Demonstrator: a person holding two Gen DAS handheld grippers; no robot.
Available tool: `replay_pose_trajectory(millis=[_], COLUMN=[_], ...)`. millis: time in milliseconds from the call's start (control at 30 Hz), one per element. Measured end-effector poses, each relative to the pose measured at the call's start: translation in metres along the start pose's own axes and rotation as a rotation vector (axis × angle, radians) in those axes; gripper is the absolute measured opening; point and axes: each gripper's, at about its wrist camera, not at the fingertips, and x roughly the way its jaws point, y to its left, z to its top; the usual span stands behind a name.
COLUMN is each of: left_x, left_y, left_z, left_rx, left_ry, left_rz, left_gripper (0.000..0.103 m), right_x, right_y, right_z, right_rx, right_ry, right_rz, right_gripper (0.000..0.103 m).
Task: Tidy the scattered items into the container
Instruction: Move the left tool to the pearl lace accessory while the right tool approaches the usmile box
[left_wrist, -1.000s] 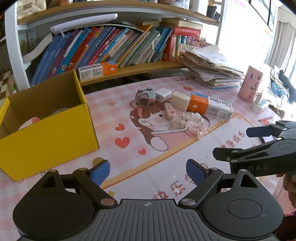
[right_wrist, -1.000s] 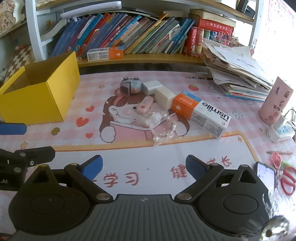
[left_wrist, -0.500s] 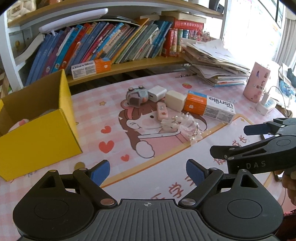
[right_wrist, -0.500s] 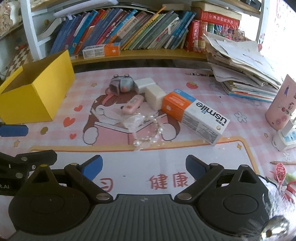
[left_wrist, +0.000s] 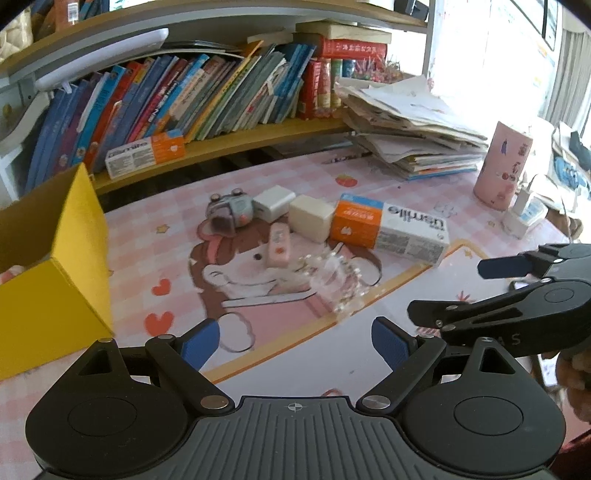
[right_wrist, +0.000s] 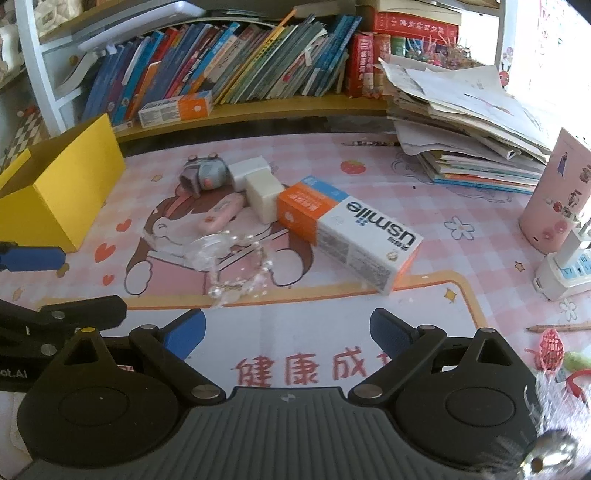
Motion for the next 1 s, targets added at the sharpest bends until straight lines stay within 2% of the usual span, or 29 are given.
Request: replay_pose_trajectory(millis=[233, 433, 867, 1000], left_x=[0.015, 0.03, 0.072, 0.085], left_y=[-0.018, -0.03, -0.041, -0.041], left_z=[0.01, 0.02, 0.027, 0.029], left_rx=[0.025, 0.056, 0.1, 0.103], left_ry=[-0.013, -0.016, 0.034, 0.051], left_rz=[0.007, 0.004, 0.002, -0.003], left_gripper=[0.091, 0.091, 0.09, 0.082], right_x=[0.008, 0.023, 0.054, 0.063], right_y=[-0.028, -0.044, -0.049, -0.048], right_z=[0.012, 0.02, 0.033, 0.038], right_rx=[0.006, 0.003, -0.031, -0.058], right_ry=[-0.027, -0.017, 0.007, 0.007], right_rz=[-0.038, -0.044, -0.041, -0.05], right_gripper=[0.092, 0.091, 0.091, 0.091])
